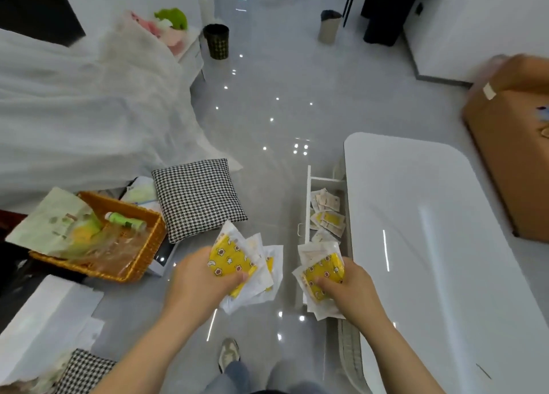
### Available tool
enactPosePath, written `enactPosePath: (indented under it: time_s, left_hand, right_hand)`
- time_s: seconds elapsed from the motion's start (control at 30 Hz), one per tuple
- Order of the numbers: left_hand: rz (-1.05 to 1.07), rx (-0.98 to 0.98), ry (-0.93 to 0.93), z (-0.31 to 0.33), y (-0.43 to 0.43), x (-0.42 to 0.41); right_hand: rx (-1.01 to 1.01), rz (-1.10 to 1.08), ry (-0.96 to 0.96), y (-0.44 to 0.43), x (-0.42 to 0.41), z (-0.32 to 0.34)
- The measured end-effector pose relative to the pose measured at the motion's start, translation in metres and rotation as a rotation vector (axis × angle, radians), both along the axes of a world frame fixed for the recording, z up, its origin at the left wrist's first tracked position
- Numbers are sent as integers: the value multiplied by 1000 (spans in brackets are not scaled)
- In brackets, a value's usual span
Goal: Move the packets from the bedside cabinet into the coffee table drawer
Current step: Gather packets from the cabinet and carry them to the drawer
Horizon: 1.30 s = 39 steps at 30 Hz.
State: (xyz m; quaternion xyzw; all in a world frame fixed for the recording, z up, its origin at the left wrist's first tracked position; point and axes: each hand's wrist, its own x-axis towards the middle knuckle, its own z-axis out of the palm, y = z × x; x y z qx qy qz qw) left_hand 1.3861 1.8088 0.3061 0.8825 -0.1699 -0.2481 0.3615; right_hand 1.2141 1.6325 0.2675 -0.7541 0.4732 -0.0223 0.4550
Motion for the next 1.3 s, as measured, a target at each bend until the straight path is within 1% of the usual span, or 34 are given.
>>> enactPosePath:
  time_s: [0.2,0.37,0.53,0.7,1.0,1.23,1.3]
  left_hand:
    - [-173,26,32,-11,-26,54]
    - [-287,70,57,-28,-63,82]
    - [-399,36,54,-32,-120,104]
    - [-509,62,2,-33,-193,128]
    - [-719,162,-62,-40,-315,143]
    - [-940,254,-49,-77,-386,145]
    - [-1032,292,-58,-92,-406,145]
  right_hand:
    - [23,-141,42,6,30,-5]
    - [60,-282,7,-9,42,-10]
    - [59,-368,39,-47,52,-21]
    - [67,-453,48,-102,63,-29]
    - [117,-591,68,-183,61,-41]
    - [220,-805,139,-193,49,-64]
    - [250,-874,161,-191,48,-72]
